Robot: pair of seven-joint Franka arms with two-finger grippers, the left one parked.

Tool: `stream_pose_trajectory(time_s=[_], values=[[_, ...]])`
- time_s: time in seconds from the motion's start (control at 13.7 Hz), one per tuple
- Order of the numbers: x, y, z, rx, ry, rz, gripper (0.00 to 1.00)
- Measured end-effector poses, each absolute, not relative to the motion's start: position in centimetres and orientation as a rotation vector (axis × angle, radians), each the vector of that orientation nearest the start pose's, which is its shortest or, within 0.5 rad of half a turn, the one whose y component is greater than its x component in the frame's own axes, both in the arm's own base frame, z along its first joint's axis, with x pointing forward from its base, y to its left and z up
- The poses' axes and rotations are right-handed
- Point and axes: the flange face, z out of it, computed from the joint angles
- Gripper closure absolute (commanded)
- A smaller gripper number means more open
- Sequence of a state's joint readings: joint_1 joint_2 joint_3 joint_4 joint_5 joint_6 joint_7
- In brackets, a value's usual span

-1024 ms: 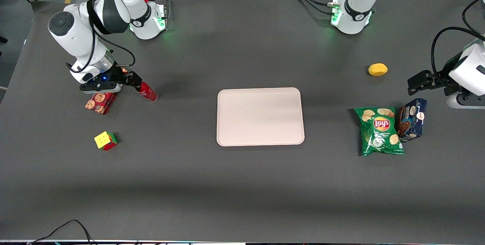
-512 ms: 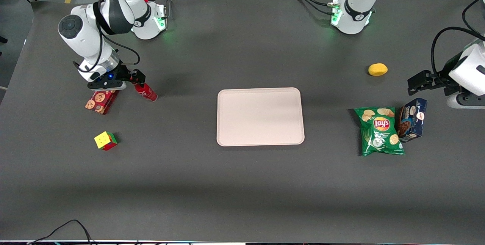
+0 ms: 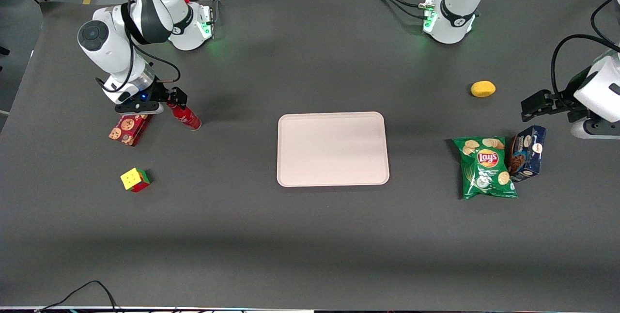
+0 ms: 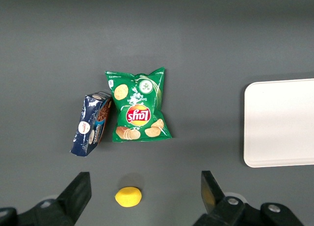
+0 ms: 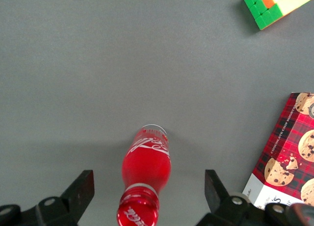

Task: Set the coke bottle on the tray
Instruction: 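Lower the right gripper and close it around the bottle's body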

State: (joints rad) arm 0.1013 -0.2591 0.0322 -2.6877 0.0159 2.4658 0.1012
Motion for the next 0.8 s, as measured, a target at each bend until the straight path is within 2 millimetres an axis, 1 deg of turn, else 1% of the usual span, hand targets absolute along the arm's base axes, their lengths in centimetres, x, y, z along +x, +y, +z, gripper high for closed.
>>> stream_pose_trajectory(time_s=[0.44,0.59,0.73,0.8], values=[[39.62,5.27,31.4,-3.137,-0.03,-0.037,0.0],[39.49,5.25,31.25,-3.137,-0.03,-0.031,0.09],[39.48,5.25,31.24,-3.137,-0.03,-0.03,0.22],[39.48,5.26,31.24,-3.137,-0.031,-0.03,0.33]])
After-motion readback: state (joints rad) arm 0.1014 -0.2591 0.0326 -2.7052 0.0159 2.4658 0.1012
